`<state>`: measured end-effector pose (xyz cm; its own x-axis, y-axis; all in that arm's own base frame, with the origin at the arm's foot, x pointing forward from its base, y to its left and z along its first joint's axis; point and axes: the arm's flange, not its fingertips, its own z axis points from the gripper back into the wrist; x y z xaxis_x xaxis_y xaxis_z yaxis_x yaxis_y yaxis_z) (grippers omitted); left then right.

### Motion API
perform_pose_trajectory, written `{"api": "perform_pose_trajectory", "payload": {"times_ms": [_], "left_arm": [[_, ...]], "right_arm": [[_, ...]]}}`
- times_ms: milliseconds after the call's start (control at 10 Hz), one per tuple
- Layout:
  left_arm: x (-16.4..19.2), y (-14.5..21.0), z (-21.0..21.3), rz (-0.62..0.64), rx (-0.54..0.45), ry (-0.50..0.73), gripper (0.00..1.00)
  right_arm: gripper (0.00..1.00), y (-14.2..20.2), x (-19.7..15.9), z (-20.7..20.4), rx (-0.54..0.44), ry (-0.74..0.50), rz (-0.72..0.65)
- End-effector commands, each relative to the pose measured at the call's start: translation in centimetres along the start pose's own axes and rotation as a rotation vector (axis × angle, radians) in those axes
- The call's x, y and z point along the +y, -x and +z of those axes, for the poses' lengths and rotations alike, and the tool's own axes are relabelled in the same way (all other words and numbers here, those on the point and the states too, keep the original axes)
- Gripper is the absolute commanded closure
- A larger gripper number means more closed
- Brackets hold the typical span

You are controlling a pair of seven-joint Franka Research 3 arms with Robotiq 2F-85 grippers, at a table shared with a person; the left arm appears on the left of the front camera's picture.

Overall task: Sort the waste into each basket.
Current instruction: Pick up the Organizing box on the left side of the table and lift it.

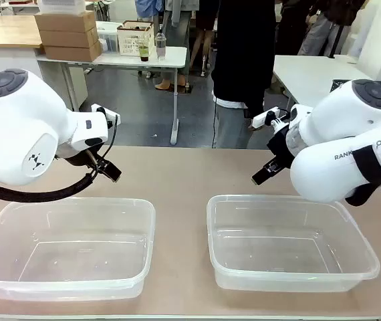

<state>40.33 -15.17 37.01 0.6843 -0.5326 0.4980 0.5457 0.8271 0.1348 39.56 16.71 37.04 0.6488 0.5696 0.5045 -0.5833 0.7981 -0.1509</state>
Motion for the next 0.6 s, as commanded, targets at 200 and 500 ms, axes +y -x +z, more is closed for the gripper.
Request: {"api": "perform_pose_trajectory", "payload": {"times_ms": [200,500], "left_arm": [[0.0,0.0,0.01,0.0,0.0,0.0,0.0],[0.0,0.0,0.01,0.0,0.0,0.0,0.0]], "right_arm": [[0.0,0.0,0.0,0.0,0.0,0.0,0.0],[0.0,0.0,0.0,0.0,0.0,0.0,0.0]]}}
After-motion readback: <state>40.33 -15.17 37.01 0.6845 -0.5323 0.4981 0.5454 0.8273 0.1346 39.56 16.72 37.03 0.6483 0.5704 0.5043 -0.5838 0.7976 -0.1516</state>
